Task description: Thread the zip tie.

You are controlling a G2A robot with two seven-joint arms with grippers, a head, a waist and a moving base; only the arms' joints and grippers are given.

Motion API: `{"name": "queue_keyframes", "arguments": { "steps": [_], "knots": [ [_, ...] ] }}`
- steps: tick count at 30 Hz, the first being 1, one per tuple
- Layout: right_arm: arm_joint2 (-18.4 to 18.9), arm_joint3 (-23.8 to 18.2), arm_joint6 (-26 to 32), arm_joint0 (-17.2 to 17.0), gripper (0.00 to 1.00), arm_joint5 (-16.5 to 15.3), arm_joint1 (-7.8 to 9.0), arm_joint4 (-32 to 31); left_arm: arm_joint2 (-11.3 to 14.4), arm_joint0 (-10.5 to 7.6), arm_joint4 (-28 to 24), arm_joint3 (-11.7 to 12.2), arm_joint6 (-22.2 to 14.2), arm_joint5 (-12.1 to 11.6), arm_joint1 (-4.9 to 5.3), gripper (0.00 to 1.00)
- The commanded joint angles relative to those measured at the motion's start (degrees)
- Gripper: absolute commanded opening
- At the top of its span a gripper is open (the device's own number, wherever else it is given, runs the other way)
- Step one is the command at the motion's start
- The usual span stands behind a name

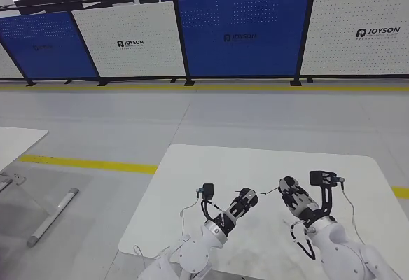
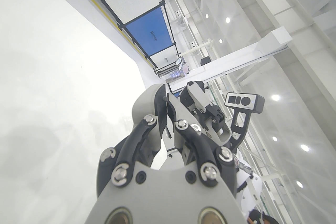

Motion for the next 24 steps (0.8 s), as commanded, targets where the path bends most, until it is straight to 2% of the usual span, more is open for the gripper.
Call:
{"name": "queue_keyframes", "arguments": {
  "steps": [1,24],
  "knots": [
    [-0.27,0.46,0.01,0.23,0.0,0.18,-0.14,-0.24,0.0,0.0,0.0,0.0,0.0,0.0,0.0,0.0],
    [-0.28,0.56,1.34,0.47,0.0,-0.26,-1.16,-2.5,0.0,0.0,0.0,0.0,0.0,0.0,0.0,0.0]
  ]
}}
